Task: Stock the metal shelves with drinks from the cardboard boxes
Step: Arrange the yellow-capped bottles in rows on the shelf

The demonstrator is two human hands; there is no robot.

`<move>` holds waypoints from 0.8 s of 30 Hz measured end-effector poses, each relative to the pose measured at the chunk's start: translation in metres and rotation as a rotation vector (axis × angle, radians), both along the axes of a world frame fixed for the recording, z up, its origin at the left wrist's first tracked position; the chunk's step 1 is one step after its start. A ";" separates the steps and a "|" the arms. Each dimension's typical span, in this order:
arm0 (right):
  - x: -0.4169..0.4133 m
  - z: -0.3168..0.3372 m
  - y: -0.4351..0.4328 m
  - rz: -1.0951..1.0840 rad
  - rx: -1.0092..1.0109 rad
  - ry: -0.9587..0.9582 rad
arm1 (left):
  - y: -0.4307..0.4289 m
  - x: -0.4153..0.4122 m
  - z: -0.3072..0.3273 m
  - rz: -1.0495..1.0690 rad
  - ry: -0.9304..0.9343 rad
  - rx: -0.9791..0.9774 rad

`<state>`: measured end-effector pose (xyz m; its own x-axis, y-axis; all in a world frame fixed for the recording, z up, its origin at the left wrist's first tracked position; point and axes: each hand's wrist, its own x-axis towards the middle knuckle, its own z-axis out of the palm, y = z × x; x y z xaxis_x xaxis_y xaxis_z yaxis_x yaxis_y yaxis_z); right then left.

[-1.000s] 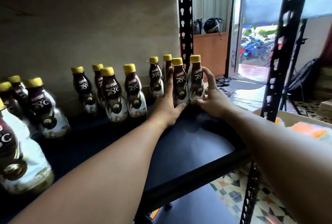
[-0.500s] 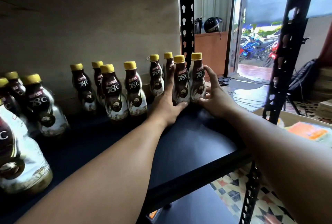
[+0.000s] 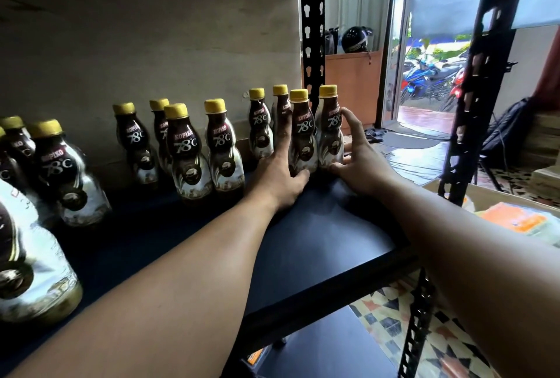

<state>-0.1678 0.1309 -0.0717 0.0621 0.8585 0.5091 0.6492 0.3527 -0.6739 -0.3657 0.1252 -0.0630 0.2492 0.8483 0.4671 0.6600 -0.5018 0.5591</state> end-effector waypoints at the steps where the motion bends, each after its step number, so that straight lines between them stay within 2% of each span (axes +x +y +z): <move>1: 0.000 0.000 0.000 0.001 -0.001 -0.004 | 0.000 0.000 0.000 0.001 0.002 0.001; 15: -0.002 -0.001 0.001 0.002 -0.016 0.012 | 0.000 0.001 0.000 0.019 0.014 -0.021; 24: -0.003 0.003 -0.004 -0.062 -0.032 -0.047 | 0.004 0.001 -0.001 0.014 0.002 -0.020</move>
